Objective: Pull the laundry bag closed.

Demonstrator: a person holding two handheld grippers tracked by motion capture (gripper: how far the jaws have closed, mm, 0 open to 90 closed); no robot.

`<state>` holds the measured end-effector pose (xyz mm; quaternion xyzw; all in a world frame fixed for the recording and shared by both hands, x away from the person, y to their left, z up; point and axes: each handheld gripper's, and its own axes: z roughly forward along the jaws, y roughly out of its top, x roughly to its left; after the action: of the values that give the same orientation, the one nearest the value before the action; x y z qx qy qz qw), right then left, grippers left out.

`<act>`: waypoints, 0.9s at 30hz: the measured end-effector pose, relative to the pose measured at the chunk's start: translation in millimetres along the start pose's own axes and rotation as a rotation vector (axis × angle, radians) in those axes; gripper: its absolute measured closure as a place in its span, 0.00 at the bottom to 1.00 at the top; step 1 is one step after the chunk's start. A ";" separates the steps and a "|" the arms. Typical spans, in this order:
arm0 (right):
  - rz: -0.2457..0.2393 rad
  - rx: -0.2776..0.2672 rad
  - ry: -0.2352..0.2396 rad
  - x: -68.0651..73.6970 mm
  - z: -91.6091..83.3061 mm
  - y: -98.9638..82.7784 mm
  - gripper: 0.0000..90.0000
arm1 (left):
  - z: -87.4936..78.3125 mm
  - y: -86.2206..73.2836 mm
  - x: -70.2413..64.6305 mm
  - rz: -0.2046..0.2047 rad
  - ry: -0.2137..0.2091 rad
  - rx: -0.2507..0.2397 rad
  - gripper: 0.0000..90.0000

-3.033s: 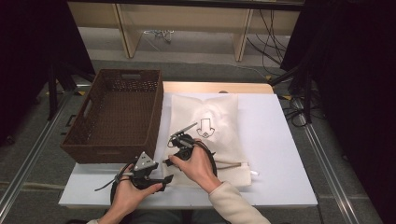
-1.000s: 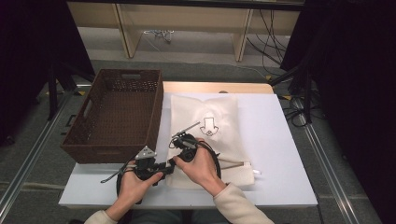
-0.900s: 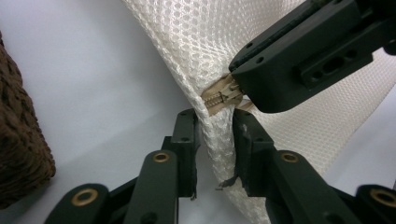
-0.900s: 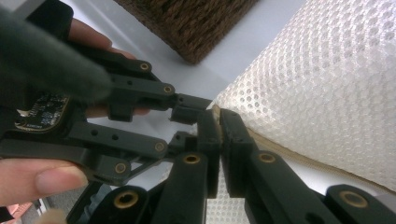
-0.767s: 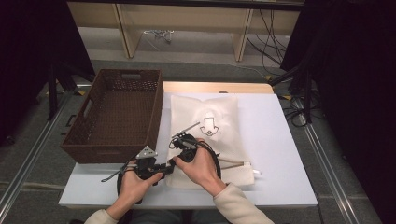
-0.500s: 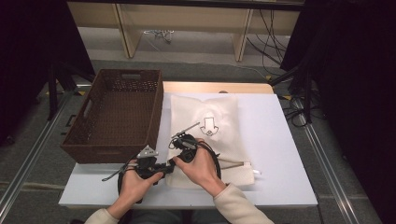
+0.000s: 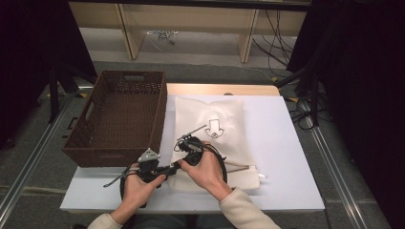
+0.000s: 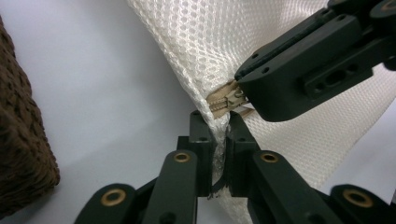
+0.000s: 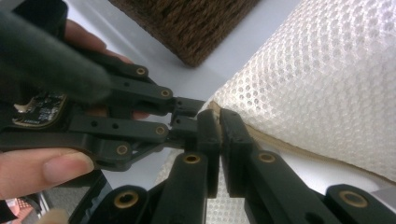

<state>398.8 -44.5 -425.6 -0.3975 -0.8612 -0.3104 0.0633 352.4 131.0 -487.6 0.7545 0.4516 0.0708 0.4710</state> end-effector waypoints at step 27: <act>0.125 0.000 -0.015 -18.1 -5.4 -13.9 0.99 | -7.6 4.8 -10.8 0.023 -0.006 -0.053 0.95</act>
<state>400.2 -66.2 -434.5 -0.4527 -0.8352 -0.3028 0.0760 345.0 127.1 -476.3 0.7470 0.4394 0.0860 0.4914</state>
